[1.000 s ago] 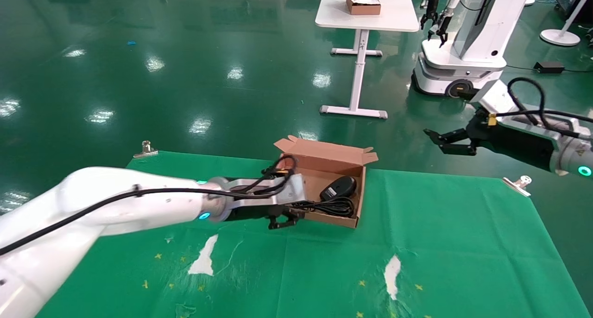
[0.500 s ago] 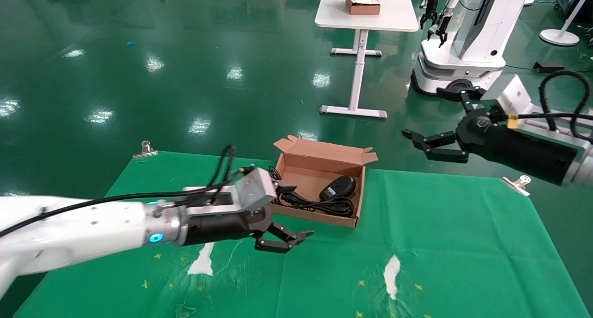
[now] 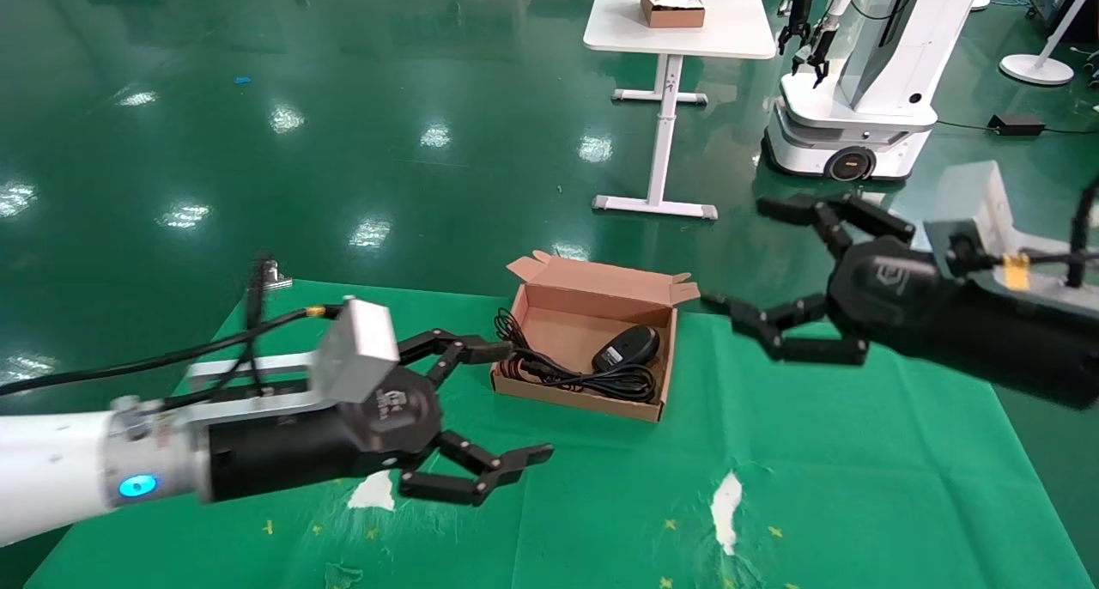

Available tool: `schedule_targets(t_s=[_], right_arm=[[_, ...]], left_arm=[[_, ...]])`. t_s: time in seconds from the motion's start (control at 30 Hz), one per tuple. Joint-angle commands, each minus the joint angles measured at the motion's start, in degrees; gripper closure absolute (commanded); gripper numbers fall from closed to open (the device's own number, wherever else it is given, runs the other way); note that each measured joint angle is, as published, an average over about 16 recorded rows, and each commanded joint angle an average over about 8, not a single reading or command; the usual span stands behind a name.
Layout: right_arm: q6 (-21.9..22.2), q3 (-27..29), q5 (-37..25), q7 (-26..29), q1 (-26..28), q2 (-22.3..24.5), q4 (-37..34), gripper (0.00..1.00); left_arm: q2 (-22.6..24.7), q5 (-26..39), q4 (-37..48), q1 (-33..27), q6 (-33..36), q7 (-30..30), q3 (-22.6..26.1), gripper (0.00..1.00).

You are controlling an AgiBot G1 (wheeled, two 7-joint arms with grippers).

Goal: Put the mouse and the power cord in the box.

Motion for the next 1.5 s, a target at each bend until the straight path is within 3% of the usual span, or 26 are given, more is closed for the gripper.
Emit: schedule_targets(t_s=[0.03, 0.73, 1.5], right_arm=[[-1.18, 0.34, 0.96, 1.76, -1.28, 0.75, 2.4, 0.0], [-12.77, 3.73, 10.4, 18.75, -13.88, 8.11, 26.05, 0.0], [-12.55, 3.7, 10.31, 18.59, -13.71, 8.02, 25.61, 0.0]], left_arm=[[-1.45, -1.62, -1.43, 1.12, 1.47, -0.71, -1.42, 0.0], [-15.71, -17.48, -15.53, 12.12, 15.91, -7.55, -15.33, 0.0], [-15.5, -17.28, -15.28, 11.99, 15.67, -7.48, -15.15, 0.0]])
